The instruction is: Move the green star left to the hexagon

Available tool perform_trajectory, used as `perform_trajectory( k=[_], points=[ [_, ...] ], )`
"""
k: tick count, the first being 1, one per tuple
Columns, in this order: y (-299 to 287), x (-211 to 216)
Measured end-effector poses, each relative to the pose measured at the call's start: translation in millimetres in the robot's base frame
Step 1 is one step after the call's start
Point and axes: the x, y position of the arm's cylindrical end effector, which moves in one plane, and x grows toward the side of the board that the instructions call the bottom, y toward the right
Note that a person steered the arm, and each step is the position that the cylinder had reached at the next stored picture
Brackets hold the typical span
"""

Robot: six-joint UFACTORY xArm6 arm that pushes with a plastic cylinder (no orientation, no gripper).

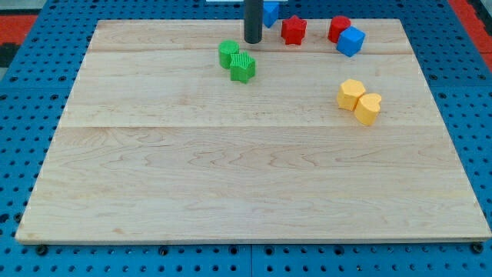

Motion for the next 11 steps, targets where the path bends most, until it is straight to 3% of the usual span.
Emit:
perform_trajectory(
  k=[2,3,4,5,6,7,9,10,11],
  points=[
    [1.1,-7.5],
    [-12.2,22.2],
    [14.1,71.6],
    [10.4,13.1],
    [-40.8,-16.8],
    [-81.2,30.4],
    [-1.4,114.8],
    [79.2,152.9],
    [30.1,160.8]
  ],
)
